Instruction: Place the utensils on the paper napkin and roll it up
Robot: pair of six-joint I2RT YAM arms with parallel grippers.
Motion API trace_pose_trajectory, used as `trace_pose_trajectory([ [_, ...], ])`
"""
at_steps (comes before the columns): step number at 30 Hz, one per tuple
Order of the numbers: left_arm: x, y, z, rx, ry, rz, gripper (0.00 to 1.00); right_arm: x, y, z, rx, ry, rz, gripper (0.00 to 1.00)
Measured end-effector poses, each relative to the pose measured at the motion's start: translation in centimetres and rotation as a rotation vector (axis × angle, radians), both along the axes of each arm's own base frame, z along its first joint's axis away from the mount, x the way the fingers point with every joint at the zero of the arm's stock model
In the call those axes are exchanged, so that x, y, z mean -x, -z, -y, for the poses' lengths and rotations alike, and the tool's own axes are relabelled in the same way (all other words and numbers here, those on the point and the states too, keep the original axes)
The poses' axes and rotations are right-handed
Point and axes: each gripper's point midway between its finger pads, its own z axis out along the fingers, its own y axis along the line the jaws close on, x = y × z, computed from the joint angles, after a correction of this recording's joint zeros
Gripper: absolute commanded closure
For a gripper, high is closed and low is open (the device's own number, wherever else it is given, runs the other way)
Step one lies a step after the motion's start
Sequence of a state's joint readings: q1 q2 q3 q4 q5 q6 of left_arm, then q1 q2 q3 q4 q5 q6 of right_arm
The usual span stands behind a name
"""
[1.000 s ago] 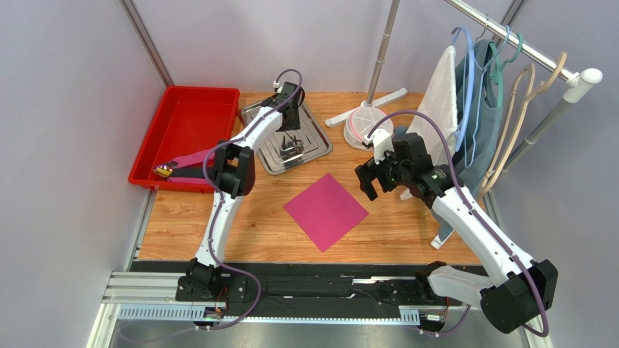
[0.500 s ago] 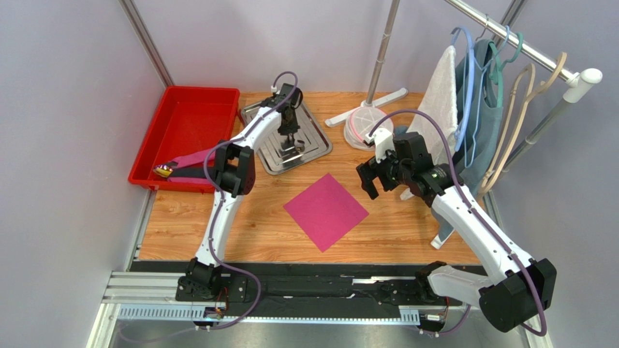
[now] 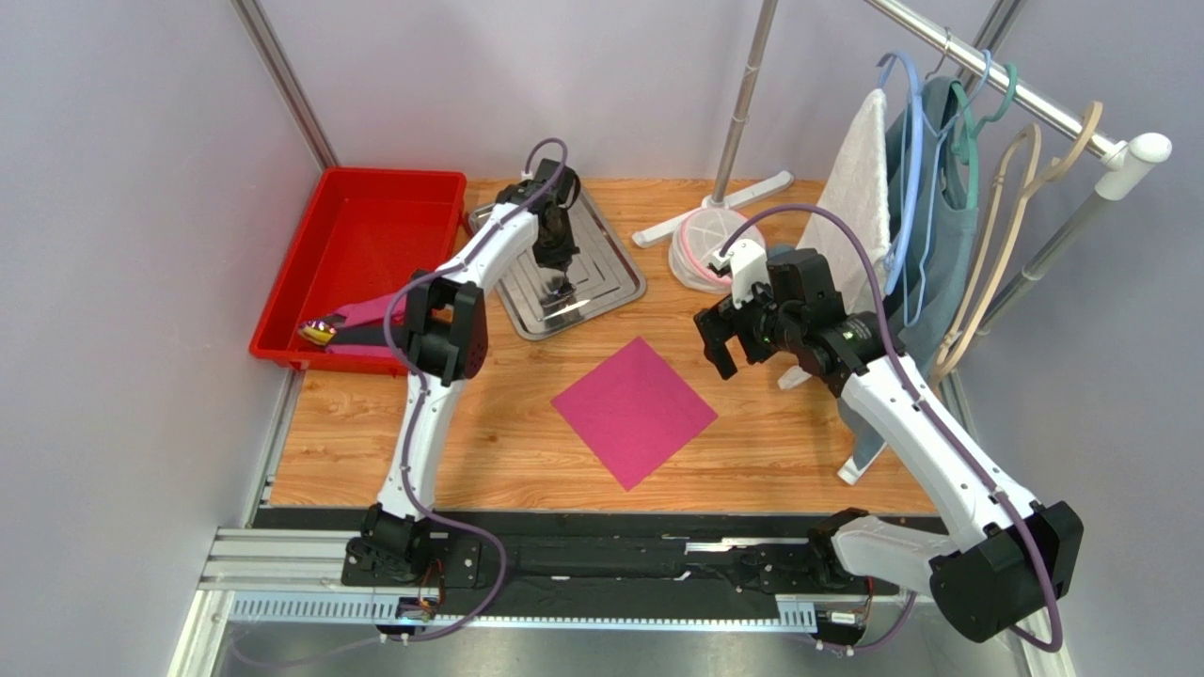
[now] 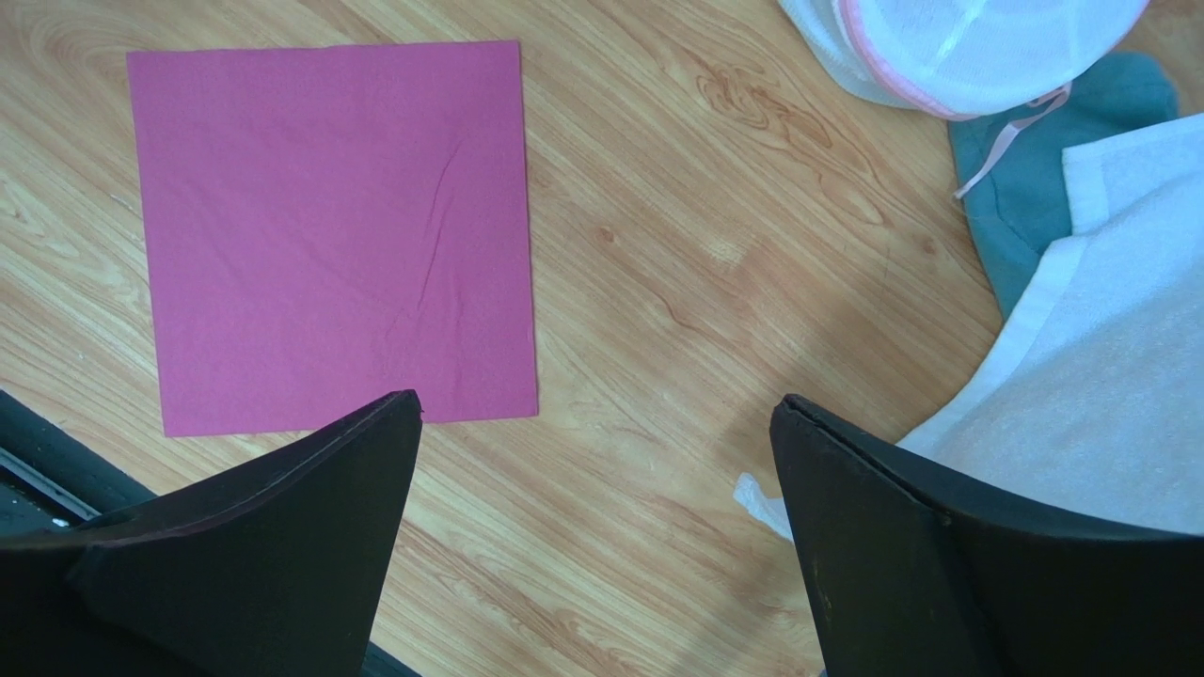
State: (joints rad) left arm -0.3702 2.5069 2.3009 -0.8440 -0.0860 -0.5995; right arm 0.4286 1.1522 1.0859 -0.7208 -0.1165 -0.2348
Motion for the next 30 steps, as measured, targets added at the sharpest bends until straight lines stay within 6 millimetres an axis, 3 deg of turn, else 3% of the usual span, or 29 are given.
trace_pose_trajectory([
  [4,2.2,-3.9,0.3,0.019,0.084,0.012,1.0,-0.2,-1.5,-0.2,-0.02,0.001,0.015,0.0],
  [9,6.2,-12.7,0.4,0.046,0.303,0.158,1.0,0.4,-4.5,-0.6,-0.081,-0.008,0.008,0.0],
  [12,9.9,-17.6,-0.3,0.039,0.49,0.298,1.0,1.1,-8.2,-1.6,-0.154,-0.052,0.021,0.0],
  [16,17.6,-22.7,-1.7,-0.026,0.849,0.609,1.0,2.5,-12.9,-2.8,-0.246,-0.119,0.054,0.0],
  [19,23.8,-24.6,-2.5,-0.133,1.128,0.878,1.0,3.6,-14.8,-3.3,-0.297,-0.143,0.046,0.0],
  [23,30.7,-24.4,-3.0,-0.345,1.52,1.171,1.0,5.6,-14.1,-4.1,-0.348,-0.166,-0.072,0.0],
  [26,33.6,-23.3,-2.9,-0.481,1.779,1.295,1.0,7.3,-13.1,-5.3,-0.389,-0.226,-0.199,0.0],
  [30,36.0,-20.6,-2.3,-0.582,2.054,1.376,1.0,8.6,-12.4,-7.1,-0.424,-0.276,-0.307,0.04],
])
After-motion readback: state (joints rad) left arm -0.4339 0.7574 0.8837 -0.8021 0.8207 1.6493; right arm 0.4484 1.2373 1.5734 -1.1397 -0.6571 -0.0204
